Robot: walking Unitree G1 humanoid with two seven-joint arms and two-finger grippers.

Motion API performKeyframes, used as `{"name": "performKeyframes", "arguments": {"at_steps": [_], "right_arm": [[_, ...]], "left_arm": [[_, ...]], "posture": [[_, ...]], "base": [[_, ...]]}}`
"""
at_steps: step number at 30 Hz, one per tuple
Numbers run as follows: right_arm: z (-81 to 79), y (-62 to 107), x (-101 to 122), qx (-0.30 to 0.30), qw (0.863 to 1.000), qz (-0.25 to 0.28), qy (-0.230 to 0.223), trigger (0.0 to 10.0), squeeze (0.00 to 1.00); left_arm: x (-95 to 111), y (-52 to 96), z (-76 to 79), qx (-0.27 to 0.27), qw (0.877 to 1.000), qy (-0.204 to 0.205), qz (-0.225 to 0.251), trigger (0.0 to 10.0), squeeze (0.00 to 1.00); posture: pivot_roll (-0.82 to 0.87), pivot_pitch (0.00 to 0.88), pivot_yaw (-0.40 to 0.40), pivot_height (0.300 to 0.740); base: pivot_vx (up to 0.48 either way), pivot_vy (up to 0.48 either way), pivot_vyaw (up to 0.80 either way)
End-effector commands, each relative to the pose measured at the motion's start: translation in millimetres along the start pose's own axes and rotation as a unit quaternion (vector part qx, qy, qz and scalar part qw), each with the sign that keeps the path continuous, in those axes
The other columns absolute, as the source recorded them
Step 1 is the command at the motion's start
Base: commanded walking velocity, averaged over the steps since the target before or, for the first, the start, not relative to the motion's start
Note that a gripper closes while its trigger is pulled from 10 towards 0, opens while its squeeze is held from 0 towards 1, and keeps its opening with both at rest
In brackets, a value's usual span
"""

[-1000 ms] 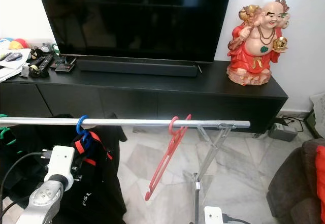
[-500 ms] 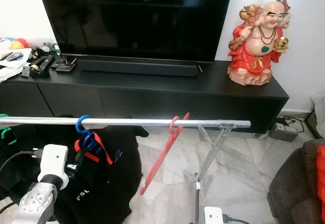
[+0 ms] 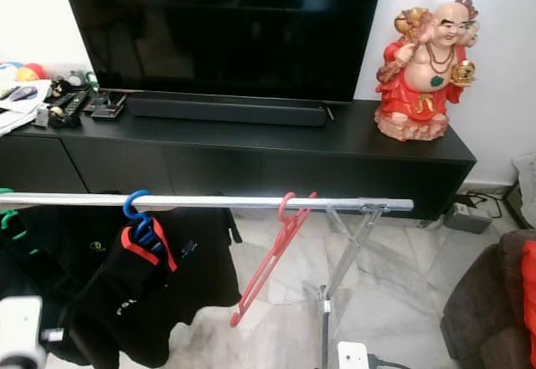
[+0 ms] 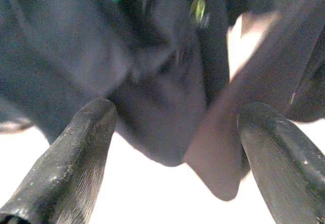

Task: Hang hanger

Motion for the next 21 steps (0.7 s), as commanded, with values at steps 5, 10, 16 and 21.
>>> {"name": "performKeyframes", "arguments": {"at_steps": [5, 10, 16, 21], "right_arm": [[2.0, 0.4, -0.5, -0.005, 1.000, 0.002, 0.005, 10.0, 0.00], [-1.6, 0.2, 1.1, 0.005, 1.000, 0.006, 0.019, 10.0, 0.00], [-4.6, -0.1, 0.4, 0.008, 1.000, 0.004, 0.024, 10.0, 0.00], [-3.2, 0.2, -1.2, 0.007, 1.000, 0.001, 0.027, 10.0, 0.00]], "left_arm": [[-67.3, 17.2, 34.6, -0.079, 0.986, -0.044, -0.141, 10.0, 0.00], [-93.7, 28.2, 60.8, -0.144, 0.966, -0.065, -0.202, 10.0, 0.00], [-105.6, 32.6, 75.2, -0.158, 0.955, -0.063, -0.244, 10.0, 0.00], [-99.5, 26.1, 84.2, -0.170, 0.953, -0.069, -0.240, 10.0, 0.00]], "posture": [[0.14, 0.000, -0.011, 0.740], [0.13, 0.000, -0.012, 0.740], [0.12, 0.000, -0.008, 0.740], [0.12, 0.002, -0.011, 0.740]], "base": [[0.000, 0.000, 0.00], [0.000, 0.000, 0.32], [0.000, 0.000, 0.80], [0.000, 0.000, 0.80]]}}
Point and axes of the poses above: a point about 5 cm out from each wrist's last joint towards the gripper, its own y axis pointing back from the gripper into the wrist, its own x axis along the axis of the wrist's last joint, z = x × y, the point moved 4 cm from there along -y, pointing out of the wrist towards the gripper, and after that the axes turned 8 degrees about -y, right-handed, at the moved point
